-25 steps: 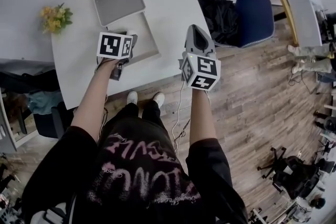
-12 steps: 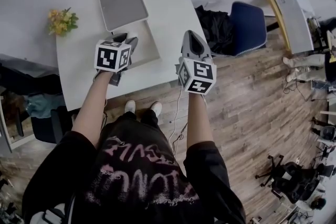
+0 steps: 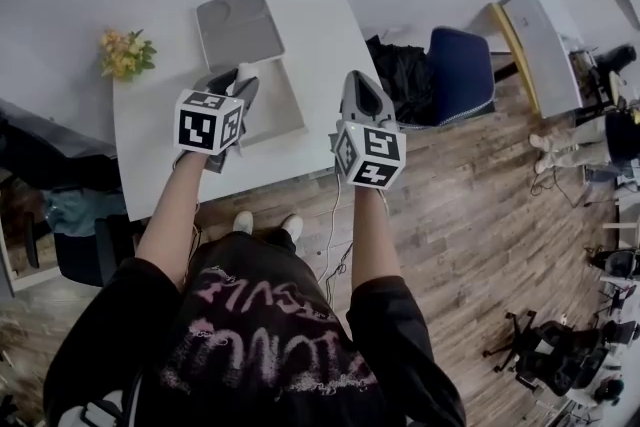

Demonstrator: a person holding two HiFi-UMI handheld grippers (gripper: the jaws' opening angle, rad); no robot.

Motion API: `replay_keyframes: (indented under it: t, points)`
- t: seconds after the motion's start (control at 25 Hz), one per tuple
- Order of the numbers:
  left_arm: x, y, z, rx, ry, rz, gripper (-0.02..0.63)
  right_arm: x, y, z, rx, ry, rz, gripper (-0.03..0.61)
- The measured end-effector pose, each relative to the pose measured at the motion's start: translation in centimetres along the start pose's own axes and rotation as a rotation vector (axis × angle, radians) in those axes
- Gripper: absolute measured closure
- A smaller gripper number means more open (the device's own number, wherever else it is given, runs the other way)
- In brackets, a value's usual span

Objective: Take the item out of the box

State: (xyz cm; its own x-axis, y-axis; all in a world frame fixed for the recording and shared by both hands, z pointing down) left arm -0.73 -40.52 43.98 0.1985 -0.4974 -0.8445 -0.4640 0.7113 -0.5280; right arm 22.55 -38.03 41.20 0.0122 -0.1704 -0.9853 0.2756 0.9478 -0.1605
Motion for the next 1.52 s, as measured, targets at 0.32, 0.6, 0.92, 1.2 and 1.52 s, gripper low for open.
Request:
replay_keyframes:
  t: [0.32, 0.6, 0.92, 1.2, 1.52]
  points:
    - [2.4, 2.4, -0.2, 0.003, -0.041, 0.102, 0.451, 1.8, 0.2, -1.2, 0.007, 0.016, 0.03, 0.569]
    - [4.2, 4.3, -0.5, 0.007, -0.053, 0.18, 0.451, 3.1, 0.3, -2.0, 0.01, 0.016, 0.046, 0.569]
    - [7.2, 6.6, -0.5, 0.01, -0.078, 0.302, 0.451, 5.1, 0.4, -2.4, 0.009, 0.024, 0.084, 0.569]
    - [8.6, 8.2, -0.7, 0.036, -0.113, 0.364, 0.451, 6.3, 1.1, -2.3, -0.008, 0.036, 0.102, 0.569]
    - [9.8, 8.5, -1.1, 0.051, -0.149, 0.404, 0.451, 6.9, 0.9, -1.8, -0.02, 0.038, 0.113, 0.569]
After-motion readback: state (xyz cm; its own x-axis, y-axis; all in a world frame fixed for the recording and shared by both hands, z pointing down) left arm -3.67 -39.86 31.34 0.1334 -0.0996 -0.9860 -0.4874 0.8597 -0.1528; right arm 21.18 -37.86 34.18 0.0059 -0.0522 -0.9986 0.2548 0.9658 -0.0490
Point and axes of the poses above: the fingertips, and each gripper's own axes: y backward along the fingers, z to its right, x out of its top, the point moved 6 cm from there along y, backward along the fingers, and after that the axes turned 1 degree about -z, right-handed, at the moved point
